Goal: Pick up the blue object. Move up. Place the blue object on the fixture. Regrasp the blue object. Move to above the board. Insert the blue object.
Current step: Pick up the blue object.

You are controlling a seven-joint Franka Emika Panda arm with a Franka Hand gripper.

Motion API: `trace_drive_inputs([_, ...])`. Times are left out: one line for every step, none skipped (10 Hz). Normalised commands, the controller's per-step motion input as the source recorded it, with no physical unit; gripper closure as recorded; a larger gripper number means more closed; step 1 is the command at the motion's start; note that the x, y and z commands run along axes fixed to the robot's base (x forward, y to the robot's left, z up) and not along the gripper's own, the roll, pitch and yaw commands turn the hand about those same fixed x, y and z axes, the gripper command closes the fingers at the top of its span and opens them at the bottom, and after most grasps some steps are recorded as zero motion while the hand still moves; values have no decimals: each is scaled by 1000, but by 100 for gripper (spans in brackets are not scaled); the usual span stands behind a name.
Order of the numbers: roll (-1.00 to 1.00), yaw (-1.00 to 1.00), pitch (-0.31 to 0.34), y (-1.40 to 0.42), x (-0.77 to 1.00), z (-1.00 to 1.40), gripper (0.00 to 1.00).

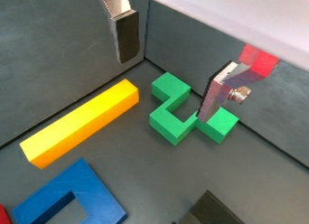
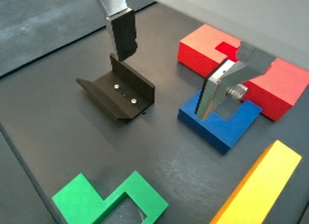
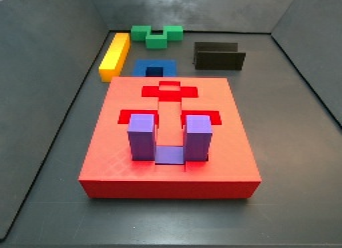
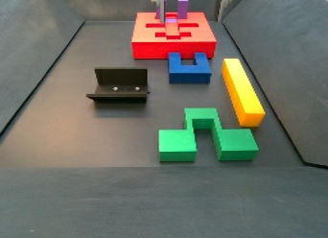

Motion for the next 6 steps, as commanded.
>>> trace_drive_inputs([0, 0, 0, 0, -3, -217, 0])
trace_drive_inputs([0, 0, 0, 0, 0, -217, 0])
trace_drive_inputs([0, 0, 0, 0, -3, -214, 0])
trace_drive_inputs([0, 0, 0, 0, -9, -226, 0])
trace_drive_inputs([0, 0, 0, 0, -23, -226, 0])
trace_drive_inputs([0, 0, 0, 0, -20, -229, 0])
